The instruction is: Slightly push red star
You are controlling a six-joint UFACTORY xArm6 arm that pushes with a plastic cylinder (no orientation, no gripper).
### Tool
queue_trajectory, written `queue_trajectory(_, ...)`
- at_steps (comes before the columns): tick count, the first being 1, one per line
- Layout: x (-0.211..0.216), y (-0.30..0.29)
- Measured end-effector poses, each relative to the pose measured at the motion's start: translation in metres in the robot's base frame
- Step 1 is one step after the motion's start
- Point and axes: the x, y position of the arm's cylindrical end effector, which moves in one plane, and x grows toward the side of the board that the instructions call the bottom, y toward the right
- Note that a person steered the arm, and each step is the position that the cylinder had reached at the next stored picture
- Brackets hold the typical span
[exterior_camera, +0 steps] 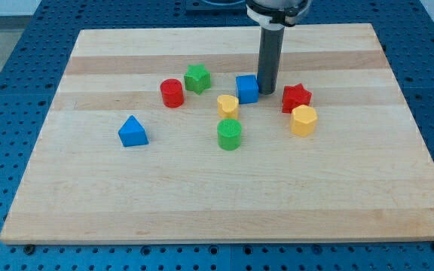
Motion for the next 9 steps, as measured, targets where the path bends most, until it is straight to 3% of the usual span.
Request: queue_trajectory(9, 0.011, 0.082)
